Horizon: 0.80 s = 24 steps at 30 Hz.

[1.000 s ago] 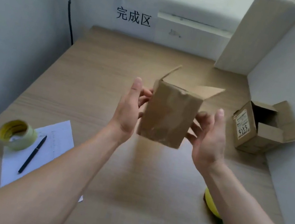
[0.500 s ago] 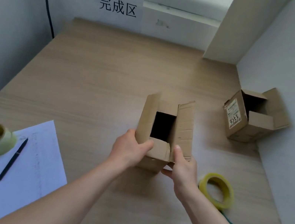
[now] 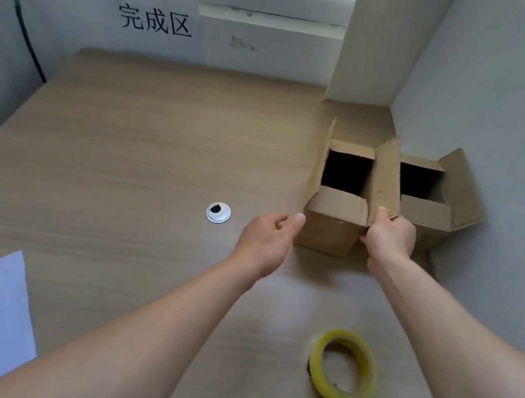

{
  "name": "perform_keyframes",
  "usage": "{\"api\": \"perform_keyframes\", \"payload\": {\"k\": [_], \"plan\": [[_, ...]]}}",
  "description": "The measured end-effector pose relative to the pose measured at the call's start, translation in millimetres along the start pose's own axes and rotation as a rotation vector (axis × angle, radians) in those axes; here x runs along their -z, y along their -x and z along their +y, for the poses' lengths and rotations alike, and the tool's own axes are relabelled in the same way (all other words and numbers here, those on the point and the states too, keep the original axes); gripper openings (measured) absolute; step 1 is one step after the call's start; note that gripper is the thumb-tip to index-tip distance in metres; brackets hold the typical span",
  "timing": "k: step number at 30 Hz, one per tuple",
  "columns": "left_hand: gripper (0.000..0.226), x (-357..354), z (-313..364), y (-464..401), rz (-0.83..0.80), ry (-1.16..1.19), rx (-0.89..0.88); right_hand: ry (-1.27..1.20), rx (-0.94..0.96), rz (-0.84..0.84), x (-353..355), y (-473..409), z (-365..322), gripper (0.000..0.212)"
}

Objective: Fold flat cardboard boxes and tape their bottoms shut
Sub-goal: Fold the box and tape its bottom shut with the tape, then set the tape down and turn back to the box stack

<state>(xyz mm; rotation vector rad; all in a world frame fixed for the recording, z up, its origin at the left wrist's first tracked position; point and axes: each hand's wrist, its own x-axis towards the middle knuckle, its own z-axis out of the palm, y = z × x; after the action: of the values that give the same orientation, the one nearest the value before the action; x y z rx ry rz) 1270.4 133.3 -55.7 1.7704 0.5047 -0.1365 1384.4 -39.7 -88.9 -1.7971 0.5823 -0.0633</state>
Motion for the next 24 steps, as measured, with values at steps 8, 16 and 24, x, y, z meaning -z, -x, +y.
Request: {"api": "perform_keyframes", "payload": {"k": [8,16,24], "plan": [[0.045,-38,-56,25,0.009,-0.038,0.130,0.114,0.294,-0.065,48,27,40,0.019],[0.042,-42,-125,94,-0.012,-0.071,0.255,1.066,0.855,-0.784,127,117,130,0.051],[0.035,49,-152,169,0.110,-0.014,0.178,1.355,0.580,-0.424,112,156,143,0.039]]}}
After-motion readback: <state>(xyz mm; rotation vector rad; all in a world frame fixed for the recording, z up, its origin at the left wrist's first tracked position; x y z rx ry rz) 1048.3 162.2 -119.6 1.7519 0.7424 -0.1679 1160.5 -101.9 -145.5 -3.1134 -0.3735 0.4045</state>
